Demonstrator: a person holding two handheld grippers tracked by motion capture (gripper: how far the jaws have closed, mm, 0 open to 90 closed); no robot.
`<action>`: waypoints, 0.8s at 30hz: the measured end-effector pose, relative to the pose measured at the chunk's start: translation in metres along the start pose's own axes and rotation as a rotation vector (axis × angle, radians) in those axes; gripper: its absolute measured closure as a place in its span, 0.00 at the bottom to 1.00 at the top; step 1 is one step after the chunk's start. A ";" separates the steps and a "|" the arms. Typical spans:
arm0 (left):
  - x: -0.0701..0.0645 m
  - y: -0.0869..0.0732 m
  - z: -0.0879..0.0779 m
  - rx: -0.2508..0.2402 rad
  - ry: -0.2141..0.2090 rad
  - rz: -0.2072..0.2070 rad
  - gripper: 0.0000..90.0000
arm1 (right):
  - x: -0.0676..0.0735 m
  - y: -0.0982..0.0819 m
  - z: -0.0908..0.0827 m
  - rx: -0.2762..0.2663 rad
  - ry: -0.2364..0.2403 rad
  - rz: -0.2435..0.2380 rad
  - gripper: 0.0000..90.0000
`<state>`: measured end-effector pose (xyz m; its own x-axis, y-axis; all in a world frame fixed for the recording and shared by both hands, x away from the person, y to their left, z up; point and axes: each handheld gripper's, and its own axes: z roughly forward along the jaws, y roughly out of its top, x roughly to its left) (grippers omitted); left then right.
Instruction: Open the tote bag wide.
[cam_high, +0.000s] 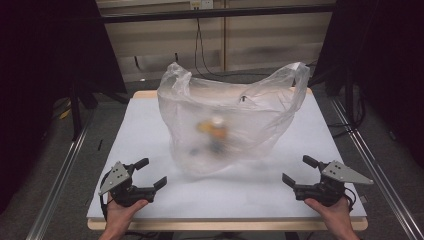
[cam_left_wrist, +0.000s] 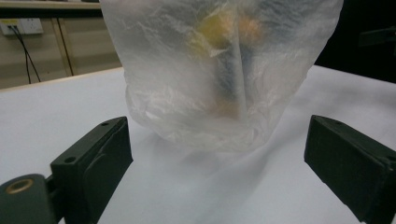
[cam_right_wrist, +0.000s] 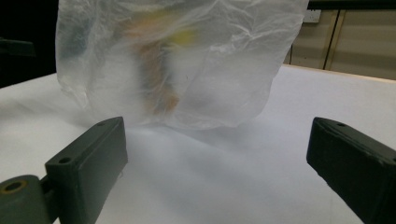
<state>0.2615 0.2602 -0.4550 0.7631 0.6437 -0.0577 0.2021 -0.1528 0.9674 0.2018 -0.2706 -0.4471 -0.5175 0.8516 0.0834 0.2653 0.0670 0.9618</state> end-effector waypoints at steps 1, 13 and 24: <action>-0.002 0.000 0.001 -0.006 0.006 -0.006 0.12 | 0.000 0.000 0.001 0.002 0.000 -0.001 0.11; -0.013 0.007 0.008 0.043 -0.065 0.059 0.31 | -0.002 0.006 0.007 0.019 0.098 0.001 0.38; -0.022 0.019 0.011 0.038 -0.121 0.064 0.46 | 0.008 0.022 0.013 0.030 0.188 -0.051 0.65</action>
<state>0.2550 0.2347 -0.4376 0.8432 0.5370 -0.0272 0.1714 -0.2205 0.9602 0.2141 -0.2561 -0.4287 -0.6729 0.7348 0.0850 0.2576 0.1252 0.9581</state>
